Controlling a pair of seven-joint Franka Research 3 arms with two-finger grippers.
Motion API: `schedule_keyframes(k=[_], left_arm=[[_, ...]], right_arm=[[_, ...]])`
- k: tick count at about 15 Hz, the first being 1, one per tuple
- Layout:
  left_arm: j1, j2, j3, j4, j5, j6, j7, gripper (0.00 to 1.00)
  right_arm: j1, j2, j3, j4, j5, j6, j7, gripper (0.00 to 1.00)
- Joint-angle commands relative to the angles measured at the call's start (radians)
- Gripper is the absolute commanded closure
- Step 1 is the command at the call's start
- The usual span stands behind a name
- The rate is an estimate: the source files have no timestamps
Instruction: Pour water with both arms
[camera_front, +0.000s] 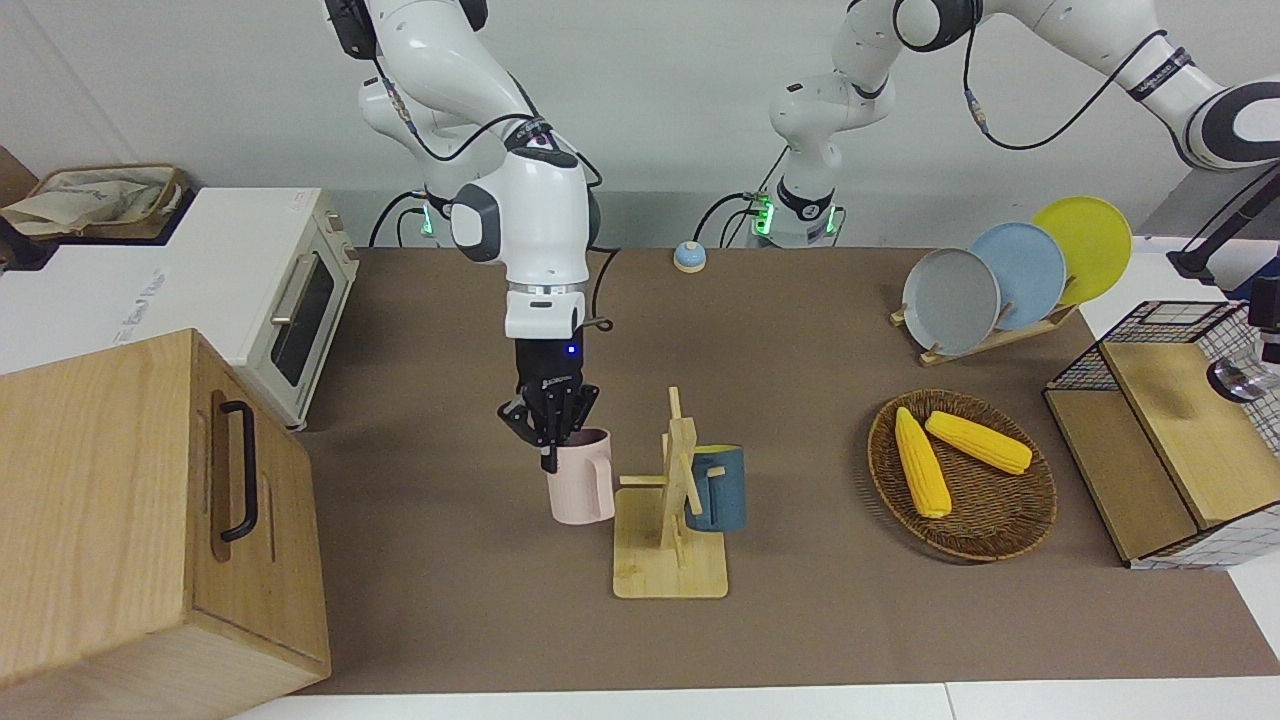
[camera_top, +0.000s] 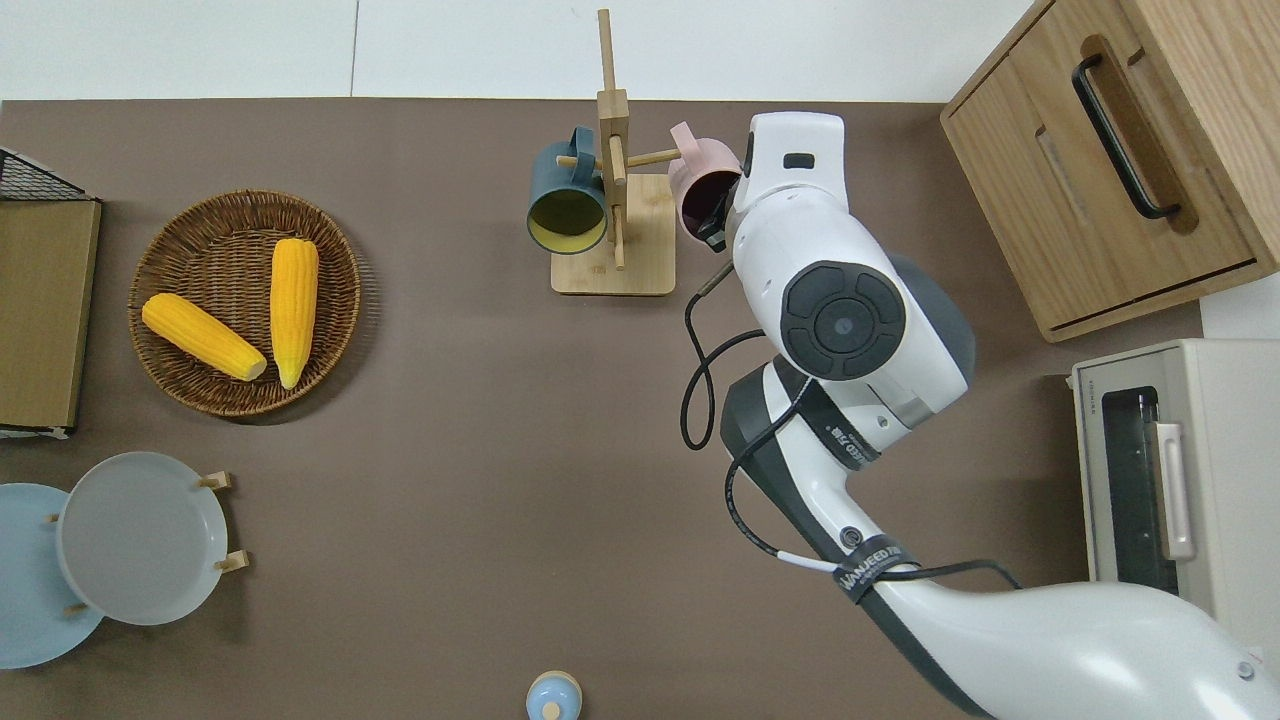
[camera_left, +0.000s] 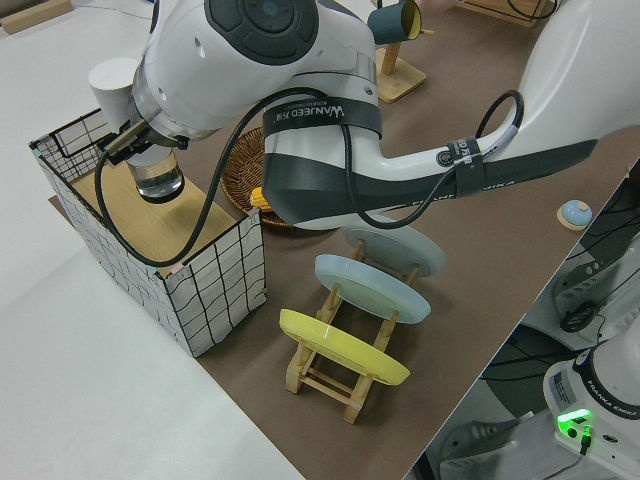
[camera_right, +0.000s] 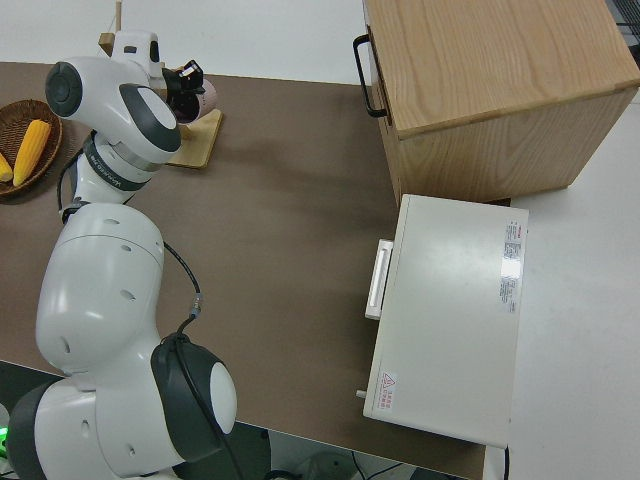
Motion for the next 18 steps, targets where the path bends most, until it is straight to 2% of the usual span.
schedule_keyframes(k=[1, 5, 7, 11, 15, 16, 18], left_arm=[[0.004, -0.058, -0.003, 0.017, 0.07, -0.061, -0.07, 1.0], [-0.005, -0.101, -0.003, 0.017, 0.127, -0.096, -0.124, 1.0], [-0.009, -0.122, -0.006, 0.017, 0.15, -0.108, -0.142, 1.0], [-0.011, -0.17, -0.014, 0.017, 0.205, -0.145, -0.203, 1.0], [-0.035, -0.23, -0.035, 0.01, 0.304, -0.18, -0.3, 1.0], [-0.036, -0.248, -0.058, 0.006, 0.343, -0.186, -0.335, 1.0], [-0.036, -0.269, -0.08, 0.002, 0.392, -0.208, -0.373, 1.0]], right_arm=[[-0.025, -0.085, 0.014, -0.064, 0.011, -0.056, -0.055, 1.0], [-0.057, -0.134, 0.014, -0.111, 0.011, -0.073, -0.096, 1.0], [-0.075, -0.165, 0.014, -0.16, 0.011, -0.064, -0.115, 1.0], [-0.106, -0.186, 0.008, -0.193, 0.008, -0.061, -0.147, 1.0], [-0.12, -0.257, -0.001, -0.283, 0.012, -0.073, -0.144, 1.0], [-0.12, -0.28, -0.006, -0.294, 0.023, -0.114, -0.145, 1.0], [-0.115, -0.306, -0.006, -0.288, 0.165, -0.217, -0.147, 1.0]])
